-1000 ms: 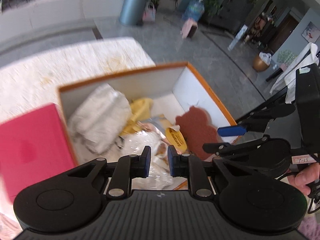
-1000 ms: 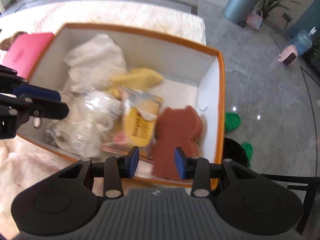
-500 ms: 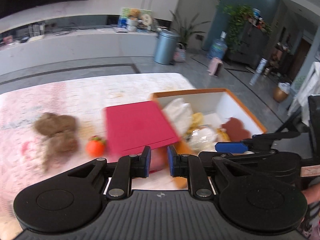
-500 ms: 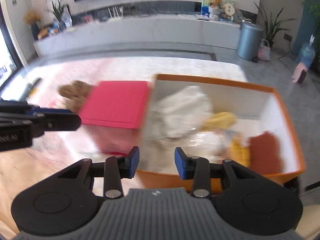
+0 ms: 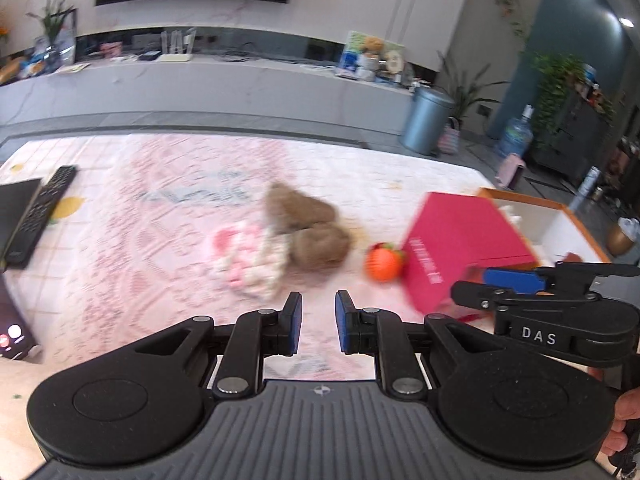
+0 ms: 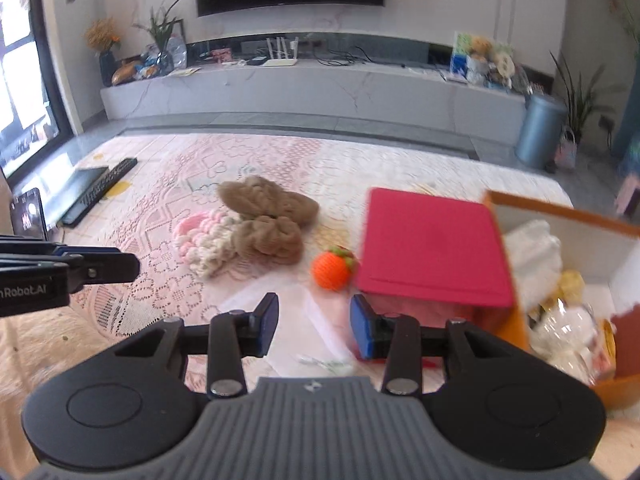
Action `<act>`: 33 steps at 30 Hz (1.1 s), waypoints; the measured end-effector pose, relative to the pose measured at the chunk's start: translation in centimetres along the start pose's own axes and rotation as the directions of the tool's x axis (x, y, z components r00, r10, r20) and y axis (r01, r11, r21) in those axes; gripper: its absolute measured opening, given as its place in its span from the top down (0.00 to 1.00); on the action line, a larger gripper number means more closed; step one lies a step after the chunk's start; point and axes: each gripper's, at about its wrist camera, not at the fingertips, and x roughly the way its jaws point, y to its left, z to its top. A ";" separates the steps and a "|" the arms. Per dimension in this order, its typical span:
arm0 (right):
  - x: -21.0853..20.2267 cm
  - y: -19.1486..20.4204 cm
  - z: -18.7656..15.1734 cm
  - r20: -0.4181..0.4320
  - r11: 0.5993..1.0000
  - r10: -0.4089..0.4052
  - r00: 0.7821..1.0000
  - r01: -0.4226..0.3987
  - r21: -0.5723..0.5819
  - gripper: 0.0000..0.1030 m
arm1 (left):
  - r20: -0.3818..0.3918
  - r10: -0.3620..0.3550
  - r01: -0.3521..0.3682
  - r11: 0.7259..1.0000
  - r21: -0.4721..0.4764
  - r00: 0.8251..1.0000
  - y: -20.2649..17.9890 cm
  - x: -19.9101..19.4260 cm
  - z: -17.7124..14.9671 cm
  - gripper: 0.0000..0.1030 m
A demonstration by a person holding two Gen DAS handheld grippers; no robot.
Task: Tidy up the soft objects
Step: 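Move both tools back over the pink knitted hat and orange crocheted fruit, then grasp the pink knitted hat with the left tool while the right tool grasps the orange crocheted fruit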
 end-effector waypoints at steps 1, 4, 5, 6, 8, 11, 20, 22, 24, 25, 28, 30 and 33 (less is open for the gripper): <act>0.6 0.7 0.1 0.001 1.000 -0.003 1.000 0.003 -0.006 0.62 | -0.002 0.007 -0.007 1.000 -0.004 1.000 0.6 0.3 0.0 0.80; 2.7 2.5 0.2 -0.003 0.999 -0.030 1.000 0.030 -0.036 0.62 | -0.017 0.015 -0.015 1.000 -0.025 1.000 2.8 1.1 0.0 0.80; 3.3 3.2 0.2 0.002 0.997 -0.047 0.999 0.047 -0.061 0.62 | -0.016 0.021 -0.022 0.999 -0.029 1.000 3.7 1.1 -0.1 0.80; 4.0 3.9 0.2 0.007 0.994 -0.071 0.997 0.071 -0.088 0.62 | -0.009 0.028 -0.028 0.999 -0.031 1.000 4.4 1.2 -0.3 0.80; 5.2 4.9 0.2 0.020 0.985 -0.104 0.994 0.106 -0.137 0.62 | -0.005 0.029 -0.029 0.999 -0.038 1.000 5.1 1.9 -0.3 0.79; 7.2 5.7 0.0 0.044 0.965 -0.167 0.985 0.173 -0.196 0.62 | -0.046 0.026 -0.029 0.998 -0.055 0.999 5.4 3.7 0.3 0.77; 11.3 5.2 0.4 0.052 0.927 -0.275 0.960 0.279 -0.252 0.58 | -0.091 0.076 -0.083 0.994 -0.069 0.993 5.4 8.7 2.2 0.54; 12.0 5.0 0.3 0.049 0.919 -0.296 0.954 0.298 -0.260 0.59 | -0.088 0.087 -0.091 0.995 -0.045 0.992 5.0 9.4 2.4 0.44; 12.6 5.1 0.4 0.046 0.913 -0.303 0.952 0.304 -0.272 0.58 | -0.077 0.089 -0.091 0.996 -0.014 0.993 4.7 9.9 2.5 0.43; 12.9 5.3 0.4 0.048 0.906 -0.312 0.949 0.313 -0.284 0.58 | -0.074 0.094 -0.095 0.996 -0.002 0.993 4.7 10.2 2.4 0.40; 14.0 5.5 0.1 0.053 0.884 -0.339 0.939 0.338 -0.323 0.57 | -0.085 0.093 -0.094 0.995 -0.013 0.992 5.0 11.1 2.1 0.33; 14.9 5.7 -0.2 0.057 0.868 -0.360 0.931 0.357 -0.345 0.56 | -0.090 0.100 -0.103 0.994 -0.032 0.991 5.2 11.5 2.1 0.33; 15.6 5.9 -0.6 0.069 0.848 -0.384 0.921 0.382 -0.367 0.56 | -0.087 0.105 -0.109 0.993 -0.051 0.991 5.5 12.0 2.0 0.28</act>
